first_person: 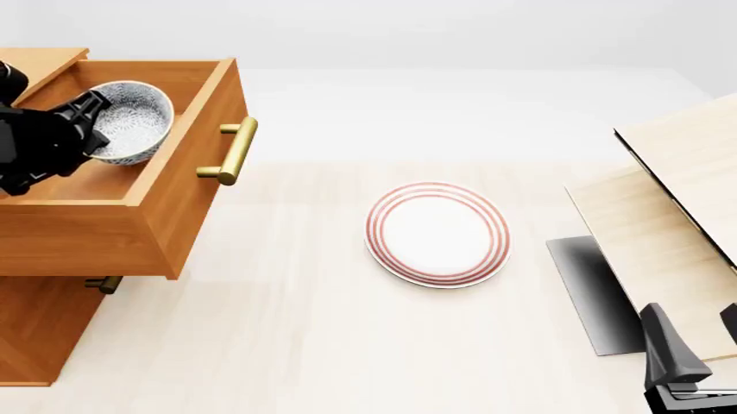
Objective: Open the top drawer of the cabinet and put the bowl in it.
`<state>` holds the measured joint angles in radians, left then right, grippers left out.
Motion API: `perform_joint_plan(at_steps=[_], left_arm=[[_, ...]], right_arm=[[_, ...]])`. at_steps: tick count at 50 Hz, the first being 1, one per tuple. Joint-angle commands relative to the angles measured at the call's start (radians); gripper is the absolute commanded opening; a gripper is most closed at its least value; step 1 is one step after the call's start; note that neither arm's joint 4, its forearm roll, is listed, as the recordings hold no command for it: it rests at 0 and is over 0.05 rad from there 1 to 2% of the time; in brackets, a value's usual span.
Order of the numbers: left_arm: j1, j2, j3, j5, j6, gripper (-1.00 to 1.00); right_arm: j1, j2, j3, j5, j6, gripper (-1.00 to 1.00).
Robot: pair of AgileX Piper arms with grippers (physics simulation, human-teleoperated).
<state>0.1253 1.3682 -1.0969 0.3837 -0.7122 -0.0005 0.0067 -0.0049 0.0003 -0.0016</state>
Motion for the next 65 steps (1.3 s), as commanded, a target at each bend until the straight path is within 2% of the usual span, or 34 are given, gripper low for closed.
perform_joint_plan(at_steps=[1,29,65], left_arm=[[-0.002,-0.01,-0.005,-0.002,0.007,1.0],[-0.019,-0.081,-0.059,0.112,0.036,1.0],[-0.054,-0.23,-0.151,0.334,0.111,1.0]], right_arm=[[0.0,-0.001,0.001,0.0,0.0,1.0],[0.0,0.0,0.001,0.0,0.0,1.0],[0.0,0.0,0.001,0.0,0.0,1.0]])
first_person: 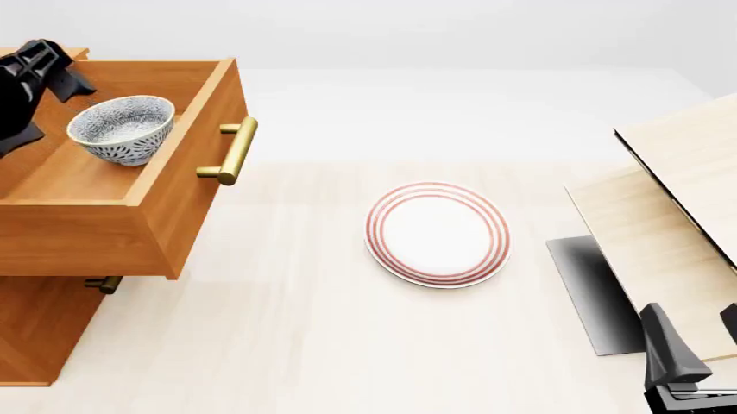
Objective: Open the top drawer of the cabinet and put the bowl in it.
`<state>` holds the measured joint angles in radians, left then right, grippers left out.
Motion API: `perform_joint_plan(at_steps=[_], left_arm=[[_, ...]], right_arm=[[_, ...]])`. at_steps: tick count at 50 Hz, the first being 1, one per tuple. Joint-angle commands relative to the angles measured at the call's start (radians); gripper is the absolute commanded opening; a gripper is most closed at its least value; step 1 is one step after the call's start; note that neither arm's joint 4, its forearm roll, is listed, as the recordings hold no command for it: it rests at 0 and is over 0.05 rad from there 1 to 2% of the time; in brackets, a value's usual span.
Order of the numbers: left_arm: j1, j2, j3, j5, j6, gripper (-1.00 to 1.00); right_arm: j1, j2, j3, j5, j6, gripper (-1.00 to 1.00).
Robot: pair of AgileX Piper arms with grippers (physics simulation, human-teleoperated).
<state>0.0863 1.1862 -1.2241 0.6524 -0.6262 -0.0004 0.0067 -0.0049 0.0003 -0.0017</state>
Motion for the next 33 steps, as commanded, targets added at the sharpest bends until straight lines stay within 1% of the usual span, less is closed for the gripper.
perform_joint_plan(at_steps=[1,5,7,10,12,18,20,26,27,30,33], left_arm=[[-0.015,-0.054,-0.029,0.075,0.031,1.0],[-0.017,-0.077,-0.043,0.108,0.046,1.0],[-0.038,-0.097,-0.052,0.124,0.044,1.0],[-0.035,-0.108,-0.067,0.146,0.053,1.0],[-0.043,-0.115,-0.09,0.181,0.075,1.0],[-0.057,-0.13,-0.094,0.2,0.087,1.0],[-0.066,-0.132,-0.104,0.216,0.105,1.0],[-0.078,-0.149,-0.154,0.264,0.137,1.0],[-0.079,-0.152,-0.173,0.286,0.155,1.0],[-0.084,-0.161,-0.192,0.302,0.161,1.0],[-0.097,-0.17,-0.23,0.337,0.197,1.0]], right_arm=[[0.0,0.0,0.001,0.0,0.001,1.0],[0.0,-0.001,0.001,0.0,0.001,1.0],[0.0,0.0,0.001,0.0,0.0,1.0],[0.0,0.0,0.001,0.0,0.0,1.0],[0.0,-0.001,0.001,0.0,0.001,1.0],[0.0,0.0,0.001,0.0,0.0,1.0],[0.0,0.0,0.001,0.0,0.0,1.0],[0.0,0.0,0.001,0.0,0.0,1.0],[0.0,-0.001,0.001,0.0,0.001,1.0],[0.0,-0.001,0.001,0.0,0.001,1.0],[0.0,-0.001,0.001,0.0,0.0,1.0]])
